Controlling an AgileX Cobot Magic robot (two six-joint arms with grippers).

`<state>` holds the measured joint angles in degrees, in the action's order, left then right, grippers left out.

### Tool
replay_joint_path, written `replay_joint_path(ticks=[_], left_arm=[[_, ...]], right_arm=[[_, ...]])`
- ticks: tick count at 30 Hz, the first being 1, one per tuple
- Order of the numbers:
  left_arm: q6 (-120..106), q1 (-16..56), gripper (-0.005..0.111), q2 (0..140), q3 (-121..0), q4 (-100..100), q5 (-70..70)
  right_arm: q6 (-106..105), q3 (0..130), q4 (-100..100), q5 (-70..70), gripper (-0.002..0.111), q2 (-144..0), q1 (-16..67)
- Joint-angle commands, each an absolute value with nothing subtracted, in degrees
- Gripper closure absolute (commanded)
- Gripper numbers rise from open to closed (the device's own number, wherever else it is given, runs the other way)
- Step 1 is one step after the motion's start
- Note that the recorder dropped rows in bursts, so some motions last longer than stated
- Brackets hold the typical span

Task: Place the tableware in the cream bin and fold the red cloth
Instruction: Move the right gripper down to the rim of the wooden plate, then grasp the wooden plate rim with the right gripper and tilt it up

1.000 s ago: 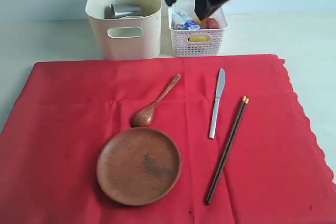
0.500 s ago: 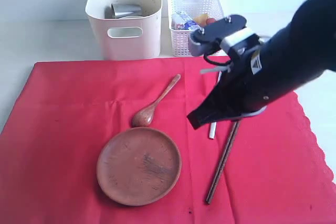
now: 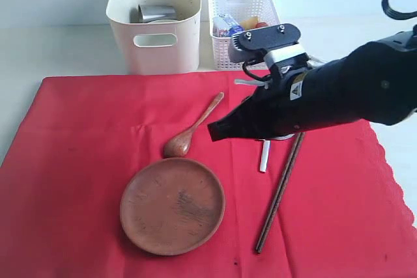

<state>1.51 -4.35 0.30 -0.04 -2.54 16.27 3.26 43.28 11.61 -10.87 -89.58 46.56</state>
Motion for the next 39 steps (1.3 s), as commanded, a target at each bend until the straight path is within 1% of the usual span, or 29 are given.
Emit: replay_joint_path(ticks=[1,11,21,26,29,32,35,37,39], left_arm=[[2.0,-4.0,0.106,0.0,0.0,-2.3,15.8],[2.0,-4.0,0.106,0.0,0.0,-2.3,15.8],[2.0,-4.0,0.106,0.0,0.0,-2.3,15.8],[2.0,-4.0,0.106,0.0,0.0,-2.3,15.8],[2.0,-4.0,0.106,0.0,0.0,-2.3,15.8],[2.0,-4.0,0.106,0.0,0.0,-2.3,15.8],[2.0,-4.0,0.106,0.0,0.0,-2.3,15.8],[2.0,-4.0,0.106,0.0,0.0,-2.3,15.8],[2.0,-4.0,0.106,0.0,0.0,-2.3,15.8]], right_arm=[[2.9,45.7,12.1,-9.4,0.108,-93.4,46.7],[3.0,52.3,13.4,-14.2,0.108,-98.6,46.7],[2.4,53.0,14.4,-17.6,0.108,-99.0,46.7],[-2.9,53.0,14.4,-20.4,0.108,-99.0,46.7],[-7.1,53.0,15.6,-24.8,0.108,-99.0,46.7],[-15.2,53.0,21.6,-30.7,0.108,-99.0,46.7],[-19.8,53.0,26.8,-32.8,0.108,-99.3,46.7],[-18.5,53.0,27.6,-31.5,0.103,-99.9,46.7],[-16.0,53.0,26.6,-29.1,0.092,-100.9,46.7]])
